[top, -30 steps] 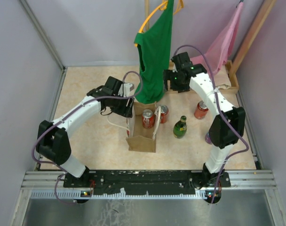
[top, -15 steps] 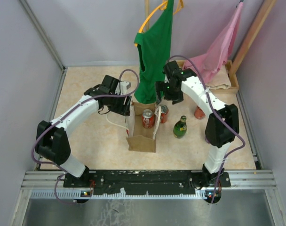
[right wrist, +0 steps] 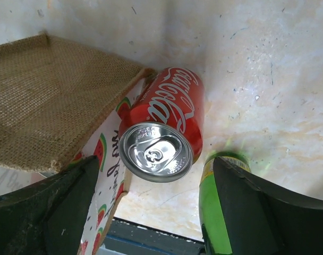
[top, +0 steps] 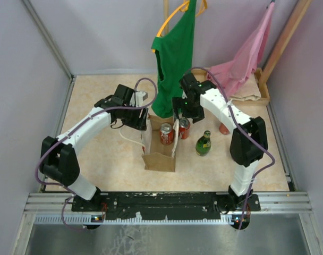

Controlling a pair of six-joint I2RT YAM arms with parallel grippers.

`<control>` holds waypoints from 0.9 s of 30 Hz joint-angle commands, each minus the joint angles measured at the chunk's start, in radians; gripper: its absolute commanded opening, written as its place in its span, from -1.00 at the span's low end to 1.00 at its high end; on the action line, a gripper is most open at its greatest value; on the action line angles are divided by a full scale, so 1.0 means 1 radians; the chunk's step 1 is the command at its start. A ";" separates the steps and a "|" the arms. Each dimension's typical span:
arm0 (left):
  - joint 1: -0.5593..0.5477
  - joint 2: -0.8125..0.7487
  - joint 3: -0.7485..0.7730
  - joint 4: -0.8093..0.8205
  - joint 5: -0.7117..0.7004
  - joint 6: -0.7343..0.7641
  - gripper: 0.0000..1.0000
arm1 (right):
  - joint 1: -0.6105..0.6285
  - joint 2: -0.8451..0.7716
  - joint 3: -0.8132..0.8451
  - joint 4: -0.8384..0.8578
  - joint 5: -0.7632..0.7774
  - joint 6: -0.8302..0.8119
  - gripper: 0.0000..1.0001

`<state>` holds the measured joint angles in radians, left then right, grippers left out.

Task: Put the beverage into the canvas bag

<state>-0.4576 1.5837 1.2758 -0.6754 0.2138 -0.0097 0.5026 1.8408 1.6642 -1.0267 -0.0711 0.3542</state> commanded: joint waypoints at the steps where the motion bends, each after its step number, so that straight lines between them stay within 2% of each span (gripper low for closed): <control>1: 0.007 -0.015 0.030 -0.005 0.009 0.033 0.31 | 0.029 0.030 0.020 0.000 0.016 0.023 0.77; 8: 0.006 -0.012 0.033 -0.007 0.017 0.034 0.30 | 0.039 0.050 -0.012 0.002 0.049 0.028 0.72; 18: 0.008 -0.002 0.039 -0.011 0.017 0.043 0.27 | 0.039 0.086 0.029 -0.067 0.084 0.032 0.41; 20: 0.008 0.003 0.041 -0.009 0.019 0.042 0.26 | 0.039 0.091 0.030 -0.075 0.086 0.032 0.29; 25: 0.007 0.010 0.043 -0.006 0.024 0.038 0.24 | 0.039 0.090 0.034 -0.074 0.088 0.035 -0.31; 27: 0.007 0.010 0.044 -0.006 0.022 0.037 0.24 | 0.039 0.088 0.048 -0.079 0.095 0.038 -0.41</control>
<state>-0.4572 1.5837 1.2823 -0.6811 0.2222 0.0204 0.5304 1.9121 1.6585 -1.0683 -0.0151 0.3939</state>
